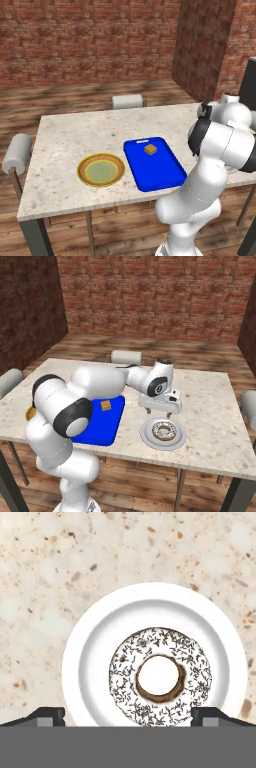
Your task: Move the dessert items from the plates to the tray.
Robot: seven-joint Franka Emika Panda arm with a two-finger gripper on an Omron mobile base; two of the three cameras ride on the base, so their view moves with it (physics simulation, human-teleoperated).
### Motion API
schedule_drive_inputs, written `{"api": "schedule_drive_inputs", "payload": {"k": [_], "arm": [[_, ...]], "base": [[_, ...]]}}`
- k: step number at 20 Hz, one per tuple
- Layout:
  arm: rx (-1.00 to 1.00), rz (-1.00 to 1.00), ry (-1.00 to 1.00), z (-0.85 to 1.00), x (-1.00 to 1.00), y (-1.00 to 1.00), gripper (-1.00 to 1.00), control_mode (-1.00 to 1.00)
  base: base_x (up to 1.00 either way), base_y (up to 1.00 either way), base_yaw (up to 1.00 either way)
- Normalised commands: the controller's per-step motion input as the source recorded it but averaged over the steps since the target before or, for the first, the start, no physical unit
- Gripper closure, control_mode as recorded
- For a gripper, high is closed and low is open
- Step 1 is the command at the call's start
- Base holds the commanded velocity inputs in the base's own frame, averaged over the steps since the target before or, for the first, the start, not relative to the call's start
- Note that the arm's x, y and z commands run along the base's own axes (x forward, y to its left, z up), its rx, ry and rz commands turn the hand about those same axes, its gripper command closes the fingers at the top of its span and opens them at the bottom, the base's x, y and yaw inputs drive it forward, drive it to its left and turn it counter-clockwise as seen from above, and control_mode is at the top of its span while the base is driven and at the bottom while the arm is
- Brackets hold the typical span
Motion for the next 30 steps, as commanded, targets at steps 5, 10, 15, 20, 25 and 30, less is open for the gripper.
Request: {"api": "schedule_drive_inputs", "payload": {"k": [5,10,15,20,25,30], "arm": [[0.00,0.01,0.00,-0.41,0.00,0.00,-1.00,-1.00],[0.00,0.00,0.00,-0.42,0.00,0.00,-1.00,-1.00],[0.00,0.00,0.00,-0.46,0.00,0.00,-1.00,-1.00],[0.00,0.00,0.00,-0.23,0.00,0.00,-1.00,-1.00],[0.00,0.00,0.00,-0.15,0.00,0.00,-1.00,-1.00],[0.00,0.00,0.00,-0.12,0.00,0.00,1.00,-1.00]], "base": [[0.00,0.00,0.00],[0.00,0.00,0.00],[0.00,0.00,0.00],[0.00,0.00,0.00],[0.00,0.00,0.00],[0.00,0.00,0.00]]}}
